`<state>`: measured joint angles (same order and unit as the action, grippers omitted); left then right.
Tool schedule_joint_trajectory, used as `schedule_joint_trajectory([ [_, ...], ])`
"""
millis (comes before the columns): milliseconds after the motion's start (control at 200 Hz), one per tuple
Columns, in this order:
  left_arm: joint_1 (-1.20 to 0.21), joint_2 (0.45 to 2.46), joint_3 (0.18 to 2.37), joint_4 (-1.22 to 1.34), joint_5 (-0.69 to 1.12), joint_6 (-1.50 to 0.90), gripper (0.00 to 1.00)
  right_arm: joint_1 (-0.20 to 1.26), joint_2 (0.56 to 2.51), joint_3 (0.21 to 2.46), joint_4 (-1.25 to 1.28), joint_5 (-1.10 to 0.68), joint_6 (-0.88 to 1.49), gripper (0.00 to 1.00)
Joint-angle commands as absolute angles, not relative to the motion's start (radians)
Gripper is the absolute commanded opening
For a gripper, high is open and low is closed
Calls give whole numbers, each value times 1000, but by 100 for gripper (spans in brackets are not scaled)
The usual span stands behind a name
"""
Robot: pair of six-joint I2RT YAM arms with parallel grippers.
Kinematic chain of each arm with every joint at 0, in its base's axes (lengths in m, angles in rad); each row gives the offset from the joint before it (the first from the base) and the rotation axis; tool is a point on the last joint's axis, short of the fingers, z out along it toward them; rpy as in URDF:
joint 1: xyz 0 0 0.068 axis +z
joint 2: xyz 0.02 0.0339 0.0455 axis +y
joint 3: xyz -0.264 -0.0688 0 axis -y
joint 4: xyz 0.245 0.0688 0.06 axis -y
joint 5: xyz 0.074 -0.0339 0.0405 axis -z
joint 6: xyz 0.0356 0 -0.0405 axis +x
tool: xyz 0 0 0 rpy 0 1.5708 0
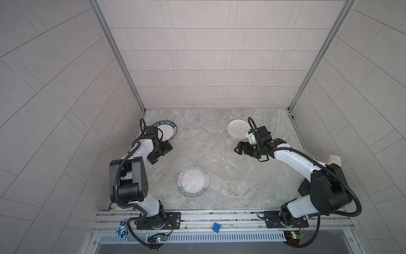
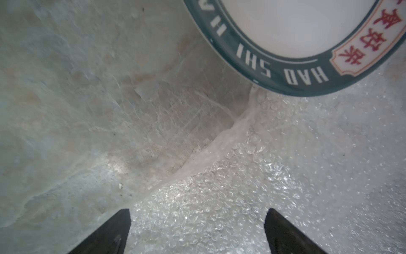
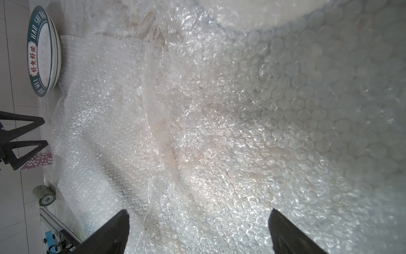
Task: Unpack dinner plates from bubble wrap
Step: Adjust the bubble wrap on the bubble wrap.
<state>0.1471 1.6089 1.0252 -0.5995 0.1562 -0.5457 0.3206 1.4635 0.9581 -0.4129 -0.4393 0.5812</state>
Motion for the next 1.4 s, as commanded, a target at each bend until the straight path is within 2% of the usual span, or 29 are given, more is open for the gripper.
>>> schedule_joint_trajectory([
  [0,141,1651,1066,-629,80,-479,100,327,1443,942,-405,-437,591,100],
  [195,135,1729,1102,-592,84,-422,100,327,1464,958,-401,-465,589,100],
  [310,132,1755,1109,-581,126,-401,94,327,1469,970,-414,-466,573,100],
  [700,124,1802,1087,-567,82,-450,59,325,1475,988,-424,-472,559,100],
  [916,112,1804,1080,-561,114,-461,26,321,1454,985,-437,-463,557,100],
  [1001,100,1768,1069,-561,183,-468,12,318,1445,986,-445,-460,553,100],
  [1061,88,1726,1060,-558,268,-468,6,315,1439,993,-460,-454,547,100],
  [1241,59,1580,1027,-535,596,-501,1,266,1406,1016,-490,-442,532,100],
  [1396,-28,1451,1080,-538,684,-554,0,206,1390,1056,-522,-431,536,100],
])
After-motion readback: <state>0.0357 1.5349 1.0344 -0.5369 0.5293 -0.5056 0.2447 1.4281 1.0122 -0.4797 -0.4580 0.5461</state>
